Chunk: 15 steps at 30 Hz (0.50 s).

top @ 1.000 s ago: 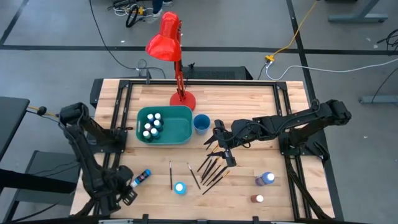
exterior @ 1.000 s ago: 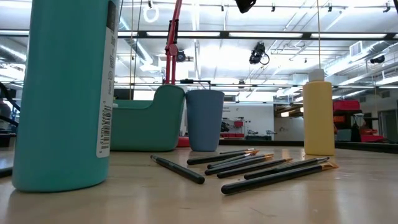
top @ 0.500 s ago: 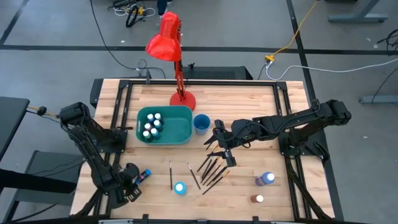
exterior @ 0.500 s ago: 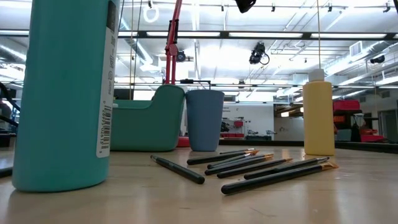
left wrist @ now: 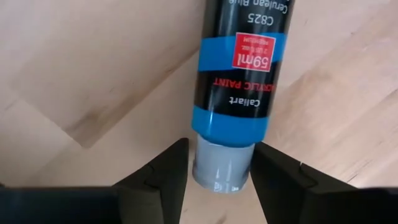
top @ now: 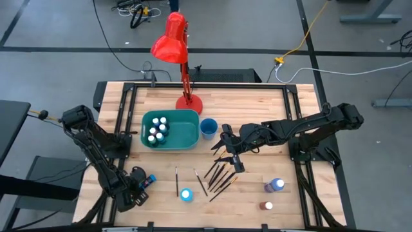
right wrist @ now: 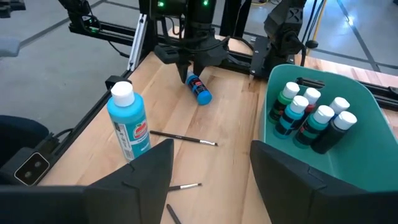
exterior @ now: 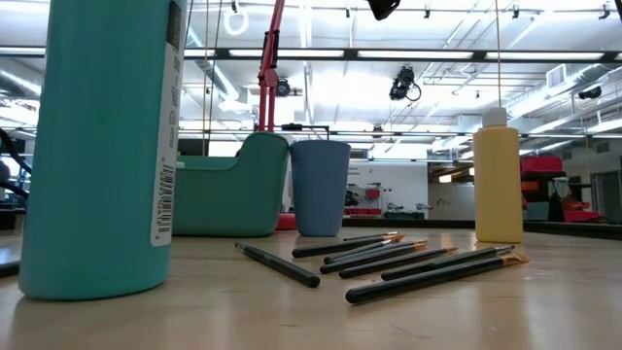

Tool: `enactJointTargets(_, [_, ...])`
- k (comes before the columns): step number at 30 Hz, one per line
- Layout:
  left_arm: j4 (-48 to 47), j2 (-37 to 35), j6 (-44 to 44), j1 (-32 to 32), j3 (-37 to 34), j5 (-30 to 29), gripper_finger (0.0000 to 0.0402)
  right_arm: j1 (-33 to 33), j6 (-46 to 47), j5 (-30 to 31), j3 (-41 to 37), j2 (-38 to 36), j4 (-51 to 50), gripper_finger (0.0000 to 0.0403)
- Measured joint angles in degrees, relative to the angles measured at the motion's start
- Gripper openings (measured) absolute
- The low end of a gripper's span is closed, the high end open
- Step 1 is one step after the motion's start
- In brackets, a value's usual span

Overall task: Pick & Place Paint Supplies
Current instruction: Put the light blue paint bottle into the green bin

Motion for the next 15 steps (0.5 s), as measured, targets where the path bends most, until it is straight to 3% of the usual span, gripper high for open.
enactJointTargets(7, [0.32, 0.07, 0.74, 0.15, -0.09, -0.42, 0.0131, 0.00, 0.00, 0.02, 0.00, 0.18, 0.10, 0.0224])
enactJointTargets(15, [0.73, 0.33, -0.77, 0.41, 2.68, -0.94, 0.0131, -0.01, -1.13, 0.05, -0.02, 3.85, 0.84, 0.0224])
